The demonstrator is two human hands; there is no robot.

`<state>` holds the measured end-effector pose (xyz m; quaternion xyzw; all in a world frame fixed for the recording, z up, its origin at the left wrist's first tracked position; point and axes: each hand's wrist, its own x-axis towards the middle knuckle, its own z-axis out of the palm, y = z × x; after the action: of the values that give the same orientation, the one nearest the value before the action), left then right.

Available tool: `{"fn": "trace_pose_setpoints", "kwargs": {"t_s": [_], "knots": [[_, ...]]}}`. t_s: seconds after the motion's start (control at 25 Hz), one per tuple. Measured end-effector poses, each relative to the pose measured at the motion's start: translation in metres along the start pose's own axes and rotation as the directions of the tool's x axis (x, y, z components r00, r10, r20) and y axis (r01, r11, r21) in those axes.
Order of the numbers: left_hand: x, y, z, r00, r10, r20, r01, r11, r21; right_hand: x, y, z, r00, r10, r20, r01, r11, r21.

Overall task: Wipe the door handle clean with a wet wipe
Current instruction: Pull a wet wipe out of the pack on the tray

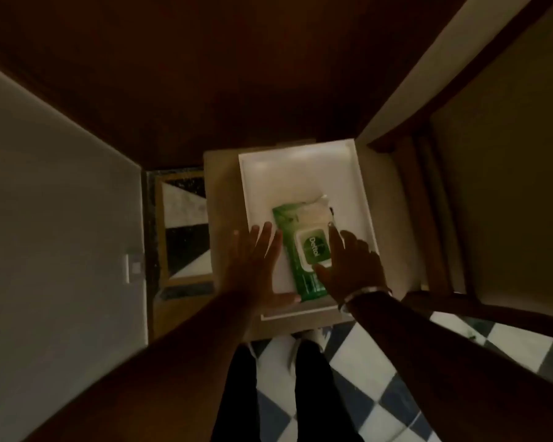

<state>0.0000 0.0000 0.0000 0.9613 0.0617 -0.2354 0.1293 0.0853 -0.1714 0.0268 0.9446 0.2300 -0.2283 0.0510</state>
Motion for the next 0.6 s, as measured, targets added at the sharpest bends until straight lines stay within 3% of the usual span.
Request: {"fn": "trace_pose_setpoints", "kwargs": {"t_s": [0.12, 0.44, 0.6], "knots": [[0.027, 0.005, 0.014, 0.995, 0.057, -0.081, -0.057, 0.998, -0.003, 0.028, -0.007, 0.01, 0.996, 0.046, -0.073, -0.039, 0.995, 0.095], [0.04, -0.001, 0.034, 0.986, 0.08, -0.146, -0.079, 0.997, 0.012, 0.044, -0.022, 0.016, 0.992, 0.127, -0.021, -0.123, 0.984, 0.13], [0.039, -0.001, 0.036, 0.988, 0.069, -0.136, -0.07, 0.998, 0.001, 0.04, -0.025, 0.006, 0.997, 0.075, 0.026, -0.077, 0.989, 0.129]]}}
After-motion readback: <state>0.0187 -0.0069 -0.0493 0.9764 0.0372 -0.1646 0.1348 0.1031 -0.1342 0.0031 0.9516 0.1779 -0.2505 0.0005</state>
